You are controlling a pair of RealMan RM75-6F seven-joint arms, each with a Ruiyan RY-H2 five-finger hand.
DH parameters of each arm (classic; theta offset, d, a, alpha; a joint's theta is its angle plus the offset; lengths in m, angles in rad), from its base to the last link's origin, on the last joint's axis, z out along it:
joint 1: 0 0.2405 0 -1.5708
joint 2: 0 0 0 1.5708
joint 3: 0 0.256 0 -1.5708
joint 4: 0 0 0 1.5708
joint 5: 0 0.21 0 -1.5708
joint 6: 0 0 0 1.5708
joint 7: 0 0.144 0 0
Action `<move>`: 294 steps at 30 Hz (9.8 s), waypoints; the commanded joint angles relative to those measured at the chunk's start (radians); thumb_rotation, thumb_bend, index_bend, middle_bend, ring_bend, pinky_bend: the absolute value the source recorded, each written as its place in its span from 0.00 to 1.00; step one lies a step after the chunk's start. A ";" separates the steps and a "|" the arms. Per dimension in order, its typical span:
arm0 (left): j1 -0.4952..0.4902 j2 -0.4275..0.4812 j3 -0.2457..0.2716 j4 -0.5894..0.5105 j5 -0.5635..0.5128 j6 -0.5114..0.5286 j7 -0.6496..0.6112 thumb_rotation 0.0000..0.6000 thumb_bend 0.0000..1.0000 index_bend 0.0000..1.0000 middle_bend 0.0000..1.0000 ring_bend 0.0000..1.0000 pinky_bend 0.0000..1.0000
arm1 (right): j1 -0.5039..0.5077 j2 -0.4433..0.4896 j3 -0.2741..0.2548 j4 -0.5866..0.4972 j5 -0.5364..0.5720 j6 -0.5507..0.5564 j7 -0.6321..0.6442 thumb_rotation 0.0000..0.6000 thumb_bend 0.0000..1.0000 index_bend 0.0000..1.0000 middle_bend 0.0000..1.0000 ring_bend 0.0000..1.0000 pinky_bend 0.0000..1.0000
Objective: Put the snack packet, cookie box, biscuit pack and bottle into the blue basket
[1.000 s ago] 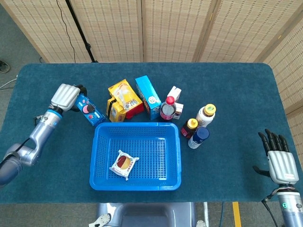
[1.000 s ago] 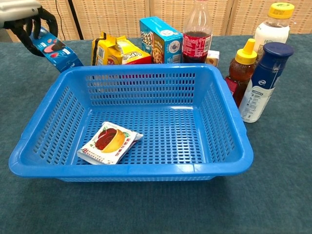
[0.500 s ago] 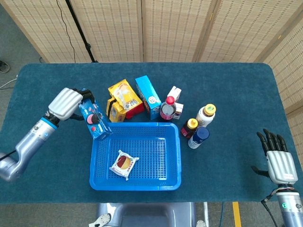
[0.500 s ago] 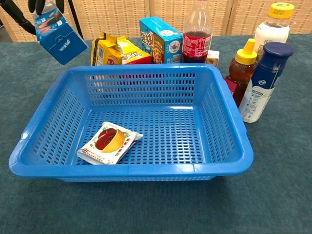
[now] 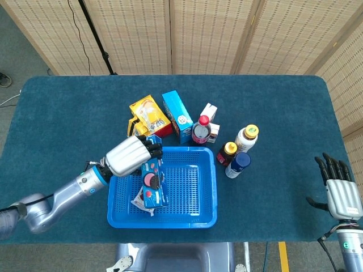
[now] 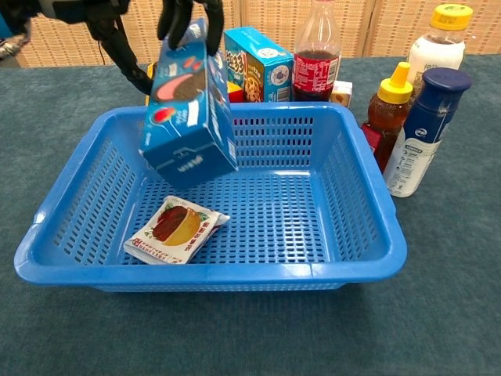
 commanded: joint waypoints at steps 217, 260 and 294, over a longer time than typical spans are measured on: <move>0.572 0.337 0.163 -0.048 -0.137 0.379 -0.320 1.00 0.30 0.00 0.00 0.00 0.00 | 0.298 -0.203 0.010 0.170 -0.241 -0.151 0.711 1.00 0.00 0.18 0.15 0.10 0.23; 0.587 0.335 0.126 -0.034 -0.114 0.324 -0.344 1.00 0.30 0.00 0.00 0.00 0.00 | 0.305 -0.295 0.091 0.169 -0.206 0.063 0.608 1.00 0.42 0.60 0.61 0.58 0.80; 0.585 0.335 0.117 -0.027 -0.102 0.307 -0.357 1.00 0.30 0.00 0.00 0.00 0.00 | 0.728 -0.435 0.299 -0.104 -0.094 -0.227 0.158 1.00 0.42 0.61 0.62 0.58 0.80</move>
